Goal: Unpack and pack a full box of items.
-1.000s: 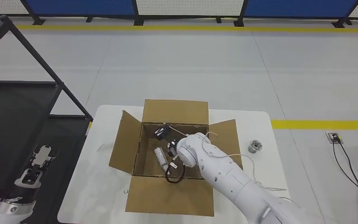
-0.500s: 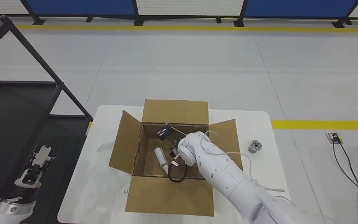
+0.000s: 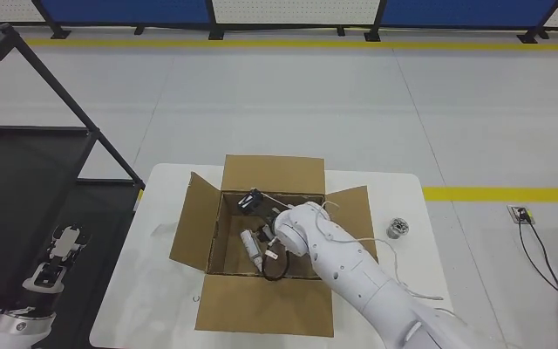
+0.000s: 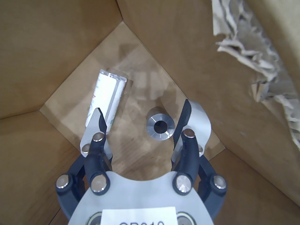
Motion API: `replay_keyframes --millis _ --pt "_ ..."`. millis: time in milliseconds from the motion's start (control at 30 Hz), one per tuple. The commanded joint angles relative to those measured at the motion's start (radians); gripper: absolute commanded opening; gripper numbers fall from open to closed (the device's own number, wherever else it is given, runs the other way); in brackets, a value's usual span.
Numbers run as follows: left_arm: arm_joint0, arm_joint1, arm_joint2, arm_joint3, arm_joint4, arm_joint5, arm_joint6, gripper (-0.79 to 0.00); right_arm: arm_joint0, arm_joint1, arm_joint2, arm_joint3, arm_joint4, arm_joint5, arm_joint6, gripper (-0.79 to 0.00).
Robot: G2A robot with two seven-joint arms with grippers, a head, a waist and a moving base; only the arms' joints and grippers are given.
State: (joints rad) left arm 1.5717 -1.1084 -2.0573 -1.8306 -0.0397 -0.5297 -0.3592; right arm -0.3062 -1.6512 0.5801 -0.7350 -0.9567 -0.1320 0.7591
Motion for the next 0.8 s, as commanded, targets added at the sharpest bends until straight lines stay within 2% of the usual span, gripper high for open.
replay_keyframes --millis 0,67,200,300,333,500,633,767 --pt "0.0 0.0 0.0 0.0 0.0 0.0 0.0 0.0 -0.039 0.03 0.034 -0.105 -0.03 0.003 0.021 -0.157" --pt "0.0 0.0 0.0 0.0 0.0 0.0 0.0 0.0 -0.078 0.057 0.069 -0.2 -0.058 0.002 0.042 -0.157" --pt "0.0 0.0 0.0 0.0 0.0 0.0 0.0 0.0 -0.219 0.133 0.192 -0.488 -0.136 -0.019 0.106 -0.166" --pt "0.0 0.0 0.0 0.0 0.0 0.0 0.0 0.0 -0.373 0.191 0.322 -0.755 -0.222 -0.04 0.144 -0.12" --pt "0.0 0.0 0.0 0.0 0.0 0.0 0.0 0.0 -0.421 0.206 0.362 -0.831 -0.256 -0.04 0.144 -0.018" --pt "0.0 0.0 0.0 0.0 0.0 0.0 0.0 0.0 -0.648 0.259 0.591 -1.155 -0.327 -0.039 0.087 0.0" --pt "0.0 0.0 0.0 0.0 0.0 0.0 0.0 0.0 -0.809 0.283 0.796 -1.321 -0.34 0.008 -0.017 0.0" --pt "0.0 0.0 0.0 0.0 0.0 0.0 0.0 0.0 -0.91 0.291 0.94 -1.36 -0.346 0.1 -0.112 0.0"
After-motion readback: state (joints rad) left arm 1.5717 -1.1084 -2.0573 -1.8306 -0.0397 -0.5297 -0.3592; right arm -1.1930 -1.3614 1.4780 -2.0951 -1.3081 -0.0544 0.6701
